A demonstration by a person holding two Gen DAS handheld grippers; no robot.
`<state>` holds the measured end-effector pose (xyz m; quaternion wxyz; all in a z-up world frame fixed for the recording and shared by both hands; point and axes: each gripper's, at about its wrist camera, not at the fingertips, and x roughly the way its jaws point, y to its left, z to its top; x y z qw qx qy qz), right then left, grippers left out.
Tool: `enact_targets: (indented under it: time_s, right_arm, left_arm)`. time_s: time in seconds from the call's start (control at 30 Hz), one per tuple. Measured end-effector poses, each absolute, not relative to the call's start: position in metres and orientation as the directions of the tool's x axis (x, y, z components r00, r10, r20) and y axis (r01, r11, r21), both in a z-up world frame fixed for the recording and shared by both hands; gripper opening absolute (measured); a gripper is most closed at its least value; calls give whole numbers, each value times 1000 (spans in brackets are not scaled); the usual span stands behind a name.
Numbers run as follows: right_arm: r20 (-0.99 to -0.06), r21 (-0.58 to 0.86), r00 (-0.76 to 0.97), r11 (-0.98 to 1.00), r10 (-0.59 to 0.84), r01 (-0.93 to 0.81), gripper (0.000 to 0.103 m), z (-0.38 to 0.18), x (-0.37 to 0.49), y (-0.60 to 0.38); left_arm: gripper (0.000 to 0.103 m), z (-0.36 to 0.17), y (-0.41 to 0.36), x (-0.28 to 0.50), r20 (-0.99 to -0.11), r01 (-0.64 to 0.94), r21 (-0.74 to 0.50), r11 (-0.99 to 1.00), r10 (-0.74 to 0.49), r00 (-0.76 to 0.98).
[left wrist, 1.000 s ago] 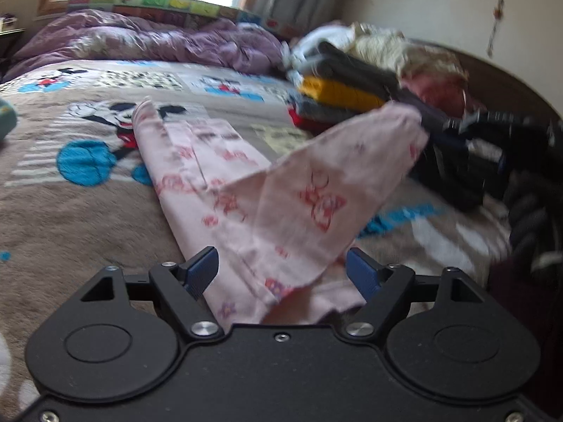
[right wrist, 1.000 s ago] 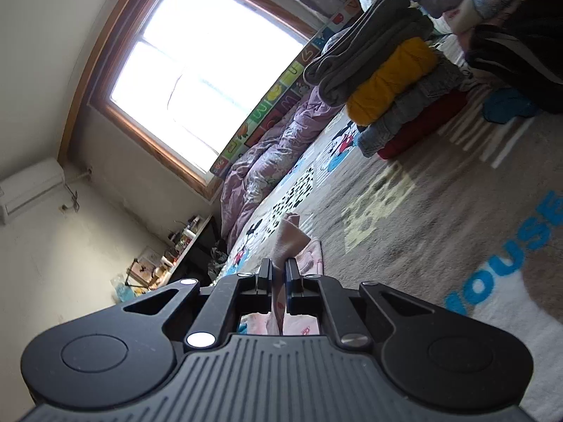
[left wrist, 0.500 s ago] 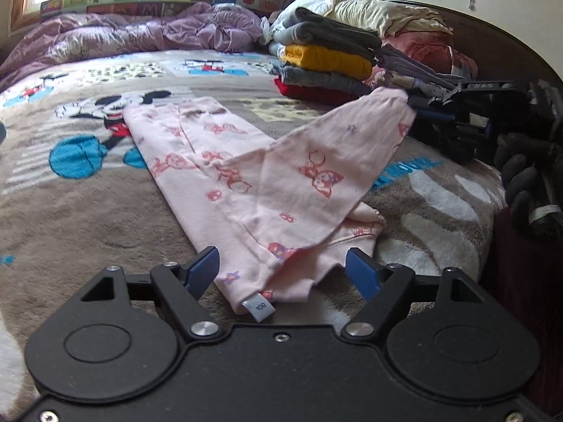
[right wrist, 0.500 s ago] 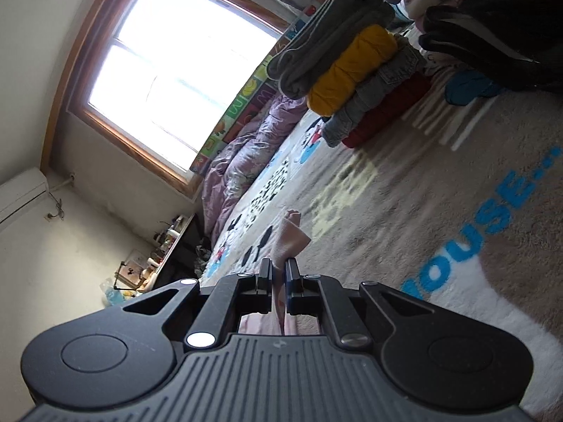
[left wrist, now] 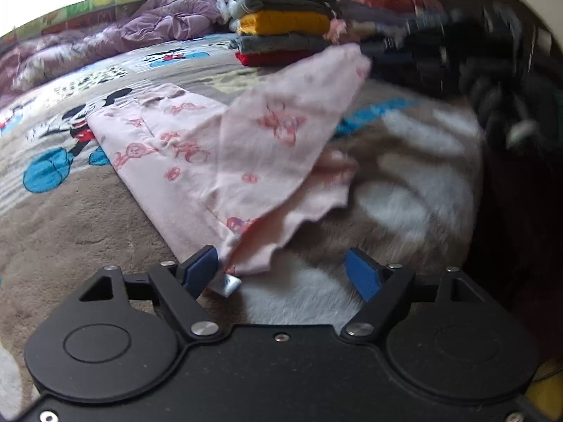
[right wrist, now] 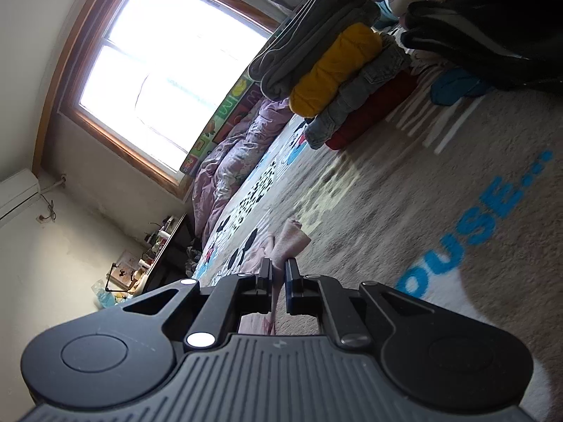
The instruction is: Fold clothes
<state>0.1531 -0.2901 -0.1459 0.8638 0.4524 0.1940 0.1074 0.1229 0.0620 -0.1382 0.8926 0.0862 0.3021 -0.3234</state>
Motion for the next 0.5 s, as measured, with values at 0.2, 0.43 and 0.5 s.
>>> enact_targets:
  time_s: [0.2,0.43,0.5]
  right_arm:
    - [-242,821,899,571,364,-10,9,-146,155,-288]
    - [-232,805,897,592,376,-39,9,-116,163,-284]
    - [-235,798,893,601,385,-49,9,-106,170,-279]
  left_arm:
    - [82,-145,54,142,-641,614,-96,784,-521,564]
    - [86,-137,53,137,-580,627,-67,776,-541,609]
    - [86,-135,54,136,-562,632,-64,773,-551,617]
